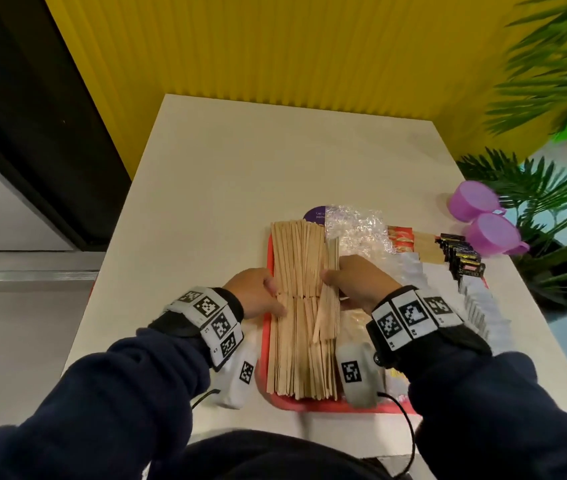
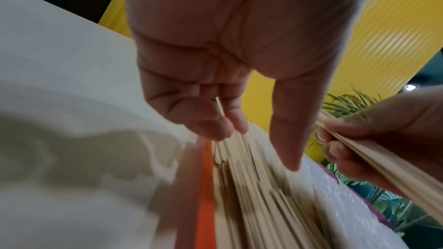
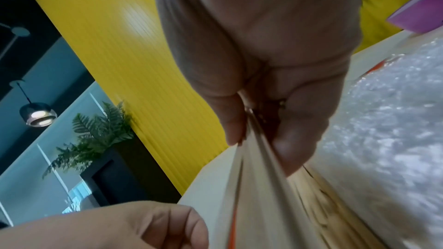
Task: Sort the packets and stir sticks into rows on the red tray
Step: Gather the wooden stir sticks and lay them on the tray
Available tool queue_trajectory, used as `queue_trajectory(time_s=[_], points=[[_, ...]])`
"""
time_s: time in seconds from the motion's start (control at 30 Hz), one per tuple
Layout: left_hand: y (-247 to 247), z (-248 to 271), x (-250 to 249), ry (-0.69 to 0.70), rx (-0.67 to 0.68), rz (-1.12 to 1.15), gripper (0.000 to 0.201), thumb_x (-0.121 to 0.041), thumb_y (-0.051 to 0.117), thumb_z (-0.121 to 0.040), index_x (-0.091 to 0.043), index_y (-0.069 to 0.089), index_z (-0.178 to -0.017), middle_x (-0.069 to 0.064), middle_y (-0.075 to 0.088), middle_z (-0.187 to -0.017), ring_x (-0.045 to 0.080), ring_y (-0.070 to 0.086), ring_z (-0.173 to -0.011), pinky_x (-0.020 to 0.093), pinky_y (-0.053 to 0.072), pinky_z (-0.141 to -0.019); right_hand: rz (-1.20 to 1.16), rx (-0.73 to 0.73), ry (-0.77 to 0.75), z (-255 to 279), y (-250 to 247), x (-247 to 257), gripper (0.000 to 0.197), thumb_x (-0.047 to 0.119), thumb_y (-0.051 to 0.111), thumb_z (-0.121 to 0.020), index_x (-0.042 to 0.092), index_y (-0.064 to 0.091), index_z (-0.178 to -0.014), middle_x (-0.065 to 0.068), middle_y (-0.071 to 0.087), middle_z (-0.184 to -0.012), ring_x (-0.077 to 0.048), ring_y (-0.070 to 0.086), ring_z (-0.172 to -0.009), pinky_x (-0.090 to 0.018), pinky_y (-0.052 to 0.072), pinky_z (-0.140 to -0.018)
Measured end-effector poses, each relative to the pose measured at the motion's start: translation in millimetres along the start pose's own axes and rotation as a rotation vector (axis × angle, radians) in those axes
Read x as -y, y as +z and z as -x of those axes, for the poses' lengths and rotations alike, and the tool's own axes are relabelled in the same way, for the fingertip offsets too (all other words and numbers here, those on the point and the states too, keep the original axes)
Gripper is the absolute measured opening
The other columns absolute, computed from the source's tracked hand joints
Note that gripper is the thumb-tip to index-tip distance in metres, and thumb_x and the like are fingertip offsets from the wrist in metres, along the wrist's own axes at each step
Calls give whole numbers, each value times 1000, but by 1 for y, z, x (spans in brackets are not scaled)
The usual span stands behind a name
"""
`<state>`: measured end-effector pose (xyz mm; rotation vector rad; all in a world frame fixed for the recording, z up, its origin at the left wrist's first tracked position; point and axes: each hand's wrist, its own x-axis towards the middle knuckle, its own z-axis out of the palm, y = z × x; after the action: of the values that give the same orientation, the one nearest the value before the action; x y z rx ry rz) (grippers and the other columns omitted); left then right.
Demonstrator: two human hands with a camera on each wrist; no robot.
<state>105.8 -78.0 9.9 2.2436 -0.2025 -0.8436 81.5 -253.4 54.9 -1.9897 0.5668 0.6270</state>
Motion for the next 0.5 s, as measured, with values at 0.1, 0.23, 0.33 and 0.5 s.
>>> queue_trajectory(time_s=[0.1, 0.23, 0.33, 0.5], points=[[9, 2, 5, -31, -7, -19, 28, -22, 77, -72, -20, 51, -83, -3, 54, -83, 14, 52, -78, 29, 45, -74, 111, 2, 36, -4, 6, -4, 22, 17, 51, -93, 2, 55, -108, -16, 66, -106, -28, 66, -94, -41, 55, -86], [11, -3, 2, -15, -104, -12, 36, -24, 70, -78, -17, 52, -108, 0, 56, -100, 16, 54, -90, 28, 46, -80, 175, -63, 30, -18, 7, 8, 25, 15, 50, -94, -3, 56, -110, -19, 65, -108, -30, 66, -99, -40, 53, -90], [6, -12, -6, 16, -162, -14, 50, -22, 66, -81, -16, 47, -127, 2, 54, -120, 19, 52, -111, 30, 46, -91, 257, -118, -11, -35, 5, 22, 17, 17, 49, -95, 3, 55, -89, -13, 62, -92, -23, 63, -87, -35, 52, -89], [0, -34, -12, 23, -138, -167, 75, -25, 63, -84, -15, 25, -147, 7, 24, -153, 24, 26, -139, 35, 26, -113, 215, -170, -31, -67, 4, 29, 34, 16, 55, -90, 23, 34, -64, 4, 38, -70, -9, 39, -60, -23, 41, -57]])
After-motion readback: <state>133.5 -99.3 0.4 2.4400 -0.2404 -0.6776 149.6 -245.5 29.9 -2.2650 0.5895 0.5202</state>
